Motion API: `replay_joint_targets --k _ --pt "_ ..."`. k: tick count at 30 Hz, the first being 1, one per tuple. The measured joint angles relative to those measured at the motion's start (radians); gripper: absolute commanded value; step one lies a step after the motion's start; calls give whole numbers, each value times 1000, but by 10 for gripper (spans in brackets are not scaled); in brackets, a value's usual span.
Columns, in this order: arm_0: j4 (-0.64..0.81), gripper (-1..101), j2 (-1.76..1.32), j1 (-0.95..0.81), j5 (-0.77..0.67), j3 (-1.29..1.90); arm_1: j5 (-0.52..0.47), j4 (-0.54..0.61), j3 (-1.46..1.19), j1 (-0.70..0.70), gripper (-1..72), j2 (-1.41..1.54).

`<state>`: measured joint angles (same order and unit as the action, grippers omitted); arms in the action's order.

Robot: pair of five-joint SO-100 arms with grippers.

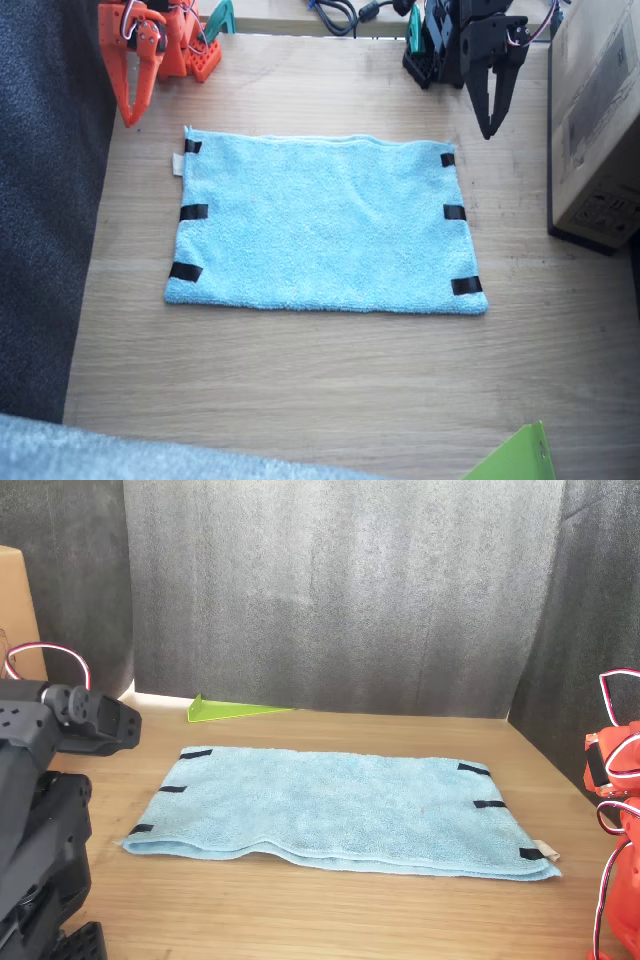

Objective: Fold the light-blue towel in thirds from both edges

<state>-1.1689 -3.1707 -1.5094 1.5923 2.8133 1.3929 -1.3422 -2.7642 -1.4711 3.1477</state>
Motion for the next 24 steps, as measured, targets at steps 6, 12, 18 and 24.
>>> replay_joint_targets --k 6,12,18,24 --pt "0 10 0 0 0 0 0 0 0 -6 0 0" --pt "0 -3 0 0 0 0 -14 -20 0 -6 0 0" --pt "0 -3 0 0 0 0 -43 -32 0 -32 0 0" --pt "0 -3 0 -28 -12 0 -38 -32 0 -15 0 0"
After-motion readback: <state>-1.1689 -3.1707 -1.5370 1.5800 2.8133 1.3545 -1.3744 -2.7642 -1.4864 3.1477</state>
